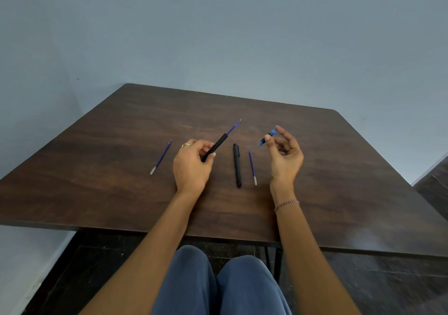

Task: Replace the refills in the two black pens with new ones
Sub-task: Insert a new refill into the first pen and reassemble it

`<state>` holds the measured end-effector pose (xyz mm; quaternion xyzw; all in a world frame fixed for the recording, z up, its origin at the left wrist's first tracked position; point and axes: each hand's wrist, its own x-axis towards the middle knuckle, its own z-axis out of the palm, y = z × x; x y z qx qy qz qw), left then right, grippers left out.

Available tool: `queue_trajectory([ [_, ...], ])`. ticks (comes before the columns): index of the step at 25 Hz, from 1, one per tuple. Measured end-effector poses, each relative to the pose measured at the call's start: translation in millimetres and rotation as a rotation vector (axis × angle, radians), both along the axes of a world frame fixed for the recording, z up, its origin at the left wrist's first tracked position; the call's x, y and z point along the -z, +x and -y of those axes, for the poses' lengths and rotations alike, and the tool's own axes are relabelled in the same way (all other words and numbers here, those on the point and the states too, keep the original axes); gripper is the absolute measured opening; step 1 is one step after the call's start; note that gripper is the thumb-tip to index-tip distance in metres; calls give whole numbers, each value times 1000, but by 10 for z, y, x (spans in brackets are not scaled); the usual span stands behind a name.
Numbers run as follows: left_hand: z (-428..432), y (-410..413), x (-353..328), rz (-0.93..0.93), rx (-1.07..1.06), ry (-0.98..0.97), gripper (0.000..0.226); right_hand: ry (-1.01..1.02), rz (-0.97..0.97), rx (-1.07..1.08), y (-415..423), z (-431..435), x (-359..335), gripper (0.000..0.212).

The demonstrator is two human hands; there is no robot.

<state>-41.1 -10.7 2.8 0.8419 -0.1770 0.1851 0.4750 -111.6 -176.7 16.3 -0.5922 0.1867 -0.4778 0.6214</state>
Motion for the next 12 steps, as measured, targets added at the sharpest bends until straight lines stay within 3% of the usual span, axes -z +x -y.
queue_trajectory([
  [5, 2, -19, -3, 40, 50, 68, 20, -29, 9, -16, 24, -7, 25, 25],
  [12, 13, -27, 15, 68, 82, 104, 21, 84, 193, -9, 28, 30, 9, 23],
])
